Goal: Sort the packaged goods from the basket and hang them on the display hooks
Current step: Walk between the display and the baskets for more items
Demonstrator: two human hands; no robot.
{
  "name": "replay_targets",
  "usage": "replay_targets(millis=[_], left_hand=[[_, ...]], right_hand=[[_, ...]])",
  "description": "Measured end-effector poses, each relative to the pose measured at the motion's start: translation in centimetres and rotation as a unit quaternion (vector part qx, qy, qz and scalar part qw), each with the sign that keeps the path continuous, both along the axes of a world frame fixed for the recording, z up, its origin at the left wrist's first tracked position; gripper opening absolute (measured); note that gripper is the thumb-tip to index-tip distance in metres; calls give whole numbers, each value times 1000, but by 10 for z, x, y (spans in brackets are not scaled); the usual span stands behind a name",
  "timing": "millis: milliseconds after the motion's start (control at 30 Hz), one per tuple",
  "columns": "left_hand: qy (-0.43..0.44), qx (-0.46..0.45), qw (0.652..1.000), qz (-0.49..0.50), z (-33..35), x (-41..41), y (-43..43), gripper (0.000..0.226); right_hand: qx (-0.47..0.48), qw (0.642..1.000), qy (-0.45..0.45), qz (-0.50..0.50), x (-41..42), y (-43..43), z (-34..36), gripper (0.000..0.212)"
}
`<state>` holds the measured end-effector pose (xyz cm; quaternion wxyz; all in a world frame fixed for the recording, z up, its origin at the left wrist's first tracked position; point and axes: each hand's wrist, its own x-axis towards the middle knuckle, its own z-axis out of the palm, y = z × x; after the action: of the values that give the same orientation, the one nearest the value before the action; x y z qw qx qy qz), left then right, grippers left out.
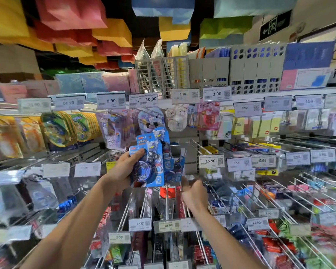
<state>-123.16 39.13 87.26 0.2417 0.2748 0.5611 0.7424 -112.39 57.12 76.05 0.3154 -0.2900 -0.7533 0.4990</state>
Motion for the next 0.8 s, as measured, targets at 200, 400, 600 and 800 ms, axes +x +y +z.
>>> replay_targets(millis=[200,400,600,800], left_hand=[[9,7,1000,1,-3,-2,1,25],[24,21,999,-9,-7,-4,1,37],[-28,-7,999,-21,-2,-5,4,53],[-19,0,999,29,-5,-10,9,29]], right_hand=[[53,960,244,127,9,-47,33,54],[99,969,162,159,2,-66,50,44],[-3,956,205,210,-2,-62,49,43],[-85,946,170,262,18,-40,13,51]])
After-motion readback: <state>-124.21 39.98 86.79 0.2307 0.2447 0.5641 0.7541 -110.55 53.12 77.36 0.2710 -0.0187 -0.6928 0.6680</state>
